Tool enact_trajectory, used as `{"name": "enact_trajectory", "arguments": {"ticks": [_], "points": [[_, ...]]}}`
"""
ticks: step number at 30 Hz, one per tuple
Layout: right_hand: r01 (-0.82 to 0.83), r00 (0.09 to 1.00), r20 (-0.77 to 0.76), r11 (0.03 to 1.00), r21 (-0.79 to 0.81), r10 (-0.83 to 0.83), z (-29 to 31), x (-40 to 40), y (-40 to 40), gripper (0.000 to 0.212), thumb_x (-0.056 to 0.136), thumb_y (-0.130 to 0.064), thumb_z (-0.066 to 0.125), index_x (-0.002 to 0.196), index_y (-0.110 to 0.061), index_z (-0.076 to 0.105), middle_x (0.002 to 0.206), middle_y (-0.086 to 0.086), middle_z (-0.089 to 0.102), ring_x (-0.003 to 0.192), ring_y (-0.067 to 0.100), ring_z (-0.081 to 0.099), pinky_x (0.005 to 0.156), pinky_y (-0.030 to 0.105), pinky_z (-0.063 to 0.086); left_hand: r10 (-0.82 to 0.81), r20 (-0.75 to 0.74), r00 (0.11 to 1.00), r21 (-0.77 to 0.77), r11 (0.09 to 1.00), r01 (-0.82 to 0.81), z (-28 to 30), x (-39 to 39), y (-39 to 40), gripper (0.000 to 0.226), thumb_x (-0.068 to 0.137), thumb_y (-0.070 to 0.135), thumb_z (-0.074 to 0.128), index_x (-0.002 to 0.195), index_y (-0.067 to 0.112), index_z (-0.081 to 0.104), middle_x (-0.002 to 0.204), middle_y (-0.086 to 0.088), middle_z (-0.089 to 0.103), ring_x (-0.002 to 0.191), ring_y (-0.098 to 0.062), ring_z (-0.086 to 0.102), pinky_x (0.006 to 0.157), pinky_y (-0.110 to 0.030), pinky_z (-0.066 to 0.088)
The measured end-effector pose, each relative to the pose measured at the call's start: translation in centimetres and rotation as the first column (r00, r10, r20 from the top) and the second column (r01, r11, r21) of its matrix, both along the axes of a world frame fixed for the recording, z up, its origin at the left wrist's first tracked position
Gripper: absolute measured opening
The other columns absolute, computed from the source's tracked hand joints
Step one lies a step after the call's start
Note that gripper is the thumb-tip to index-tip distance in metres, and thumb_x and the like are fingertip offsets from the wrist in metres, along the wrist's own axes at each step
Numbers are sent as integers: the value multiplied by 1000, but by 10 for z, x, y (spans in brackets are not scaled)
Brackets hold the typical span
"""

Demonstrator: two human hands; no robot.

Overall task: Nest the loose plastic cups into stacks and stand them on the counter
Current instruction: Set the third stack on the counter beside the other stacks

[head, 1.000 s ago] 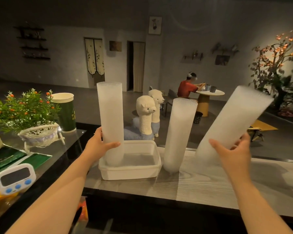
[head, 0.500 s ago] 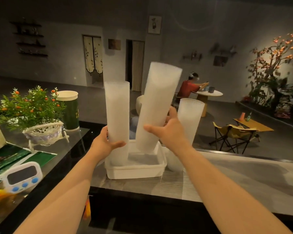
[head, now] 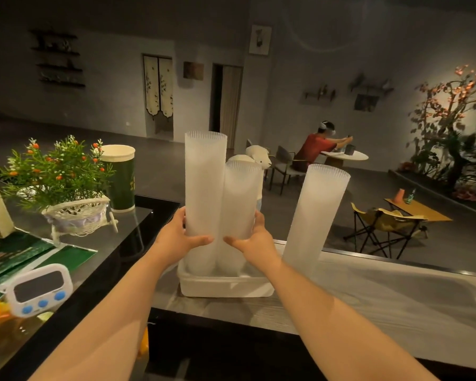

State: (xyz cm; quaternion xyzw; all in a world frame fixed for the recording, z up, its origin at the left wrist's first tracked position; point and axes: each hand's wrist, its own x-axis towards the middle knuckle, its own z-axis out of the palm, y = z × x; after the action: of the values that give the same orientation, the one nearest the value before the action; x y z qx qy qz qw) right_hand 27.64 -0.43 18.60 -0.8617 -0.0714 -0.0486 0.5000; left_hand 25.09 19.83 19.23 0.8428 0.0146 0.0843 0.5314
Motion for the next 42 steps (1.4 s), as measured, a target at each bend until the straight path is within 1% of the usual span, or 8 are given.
{"name": "enact_trajectory", "arguments": {"ticks": [6,11,15,18,23,27,30,42], "points": [[9,1000,7,998,-56,-8,7,-13,-4,123,69,-56,80,154,-34,-7,153,0,39,139,24,41,113,44,38,10,-10,1000,40,999,-10,0,0,-1,94,73,35,88,149,30,32,136,4,56,121,-20,55,102,-49,49],[161,935,327,986,-42,-138,12,-58,-24,82,84,-47,70,150,-23,29,135,-8,49,120,3,46,101,20,40,22,-35,999,33,999,-21,3,0,-2,95,73,35,88,149,29,32,141,1,54,129,-27,53,106,-55,47],[439,582,737,896,72,-344,6,-66,-49,35,81,-23,79,109,-11,62,98,0,54,89,13,51,76,31,51,20,-42,999,23,1000,-19,3,-2,-3,94,73,36,87,149,29,32,142,1,54,128,-27,54,105,-56,48],[618,415,724,755,219,-551,9,-61,-70,49,72,-28,85,104,-8,54,101,7,52,95,24,50,78,44,51,23,-47,999,17,1000,-22,5,-4,-5,94,73,35,87,149,29,32,142,0,53,128,-27,54,104,-55,48],[614,673,419,776,145,-610,11,-41,-92,104,67,-43,86,146,-18,23,142,12,36,130,27,37,100,47,46,16,-53,998,17,1000,-15,6,-7,-6,95,74,33,87,150,29,30,142,0,53,129,-27,53,105,-54,47],[474,863,139,874,105,-485,20,-28,-99,107,70,-44,84,149,-28,14,142,7,43,125,28,47,95,45,47,16,-60,998,21,1000,-14,8,-8,-5,95,75,33,86,151,28,30,142,0,53,128,-26,54,105,-54,47],[477,865,168,879,14,-472,30,-28,-98,96,70,-46,83,143,-25,25,132,4,51,114,27,53,85,42,51,23,-65,998,36,999,-21,9,-7,-6,95,75,33,86,151,28,29,143,-1,53,129,-28,53,106,-55,46],[282,842,368,903,323,-395,92,-48,-69,87,71,-41,84,138,-23,31,117,-7,52,103,14,57,82,31,53,25,-70,997,37,999,-22,8,-4,-4,95,73,32,87,150,30,31,141,0,54,128,-27,54,107,-56,47]]}}
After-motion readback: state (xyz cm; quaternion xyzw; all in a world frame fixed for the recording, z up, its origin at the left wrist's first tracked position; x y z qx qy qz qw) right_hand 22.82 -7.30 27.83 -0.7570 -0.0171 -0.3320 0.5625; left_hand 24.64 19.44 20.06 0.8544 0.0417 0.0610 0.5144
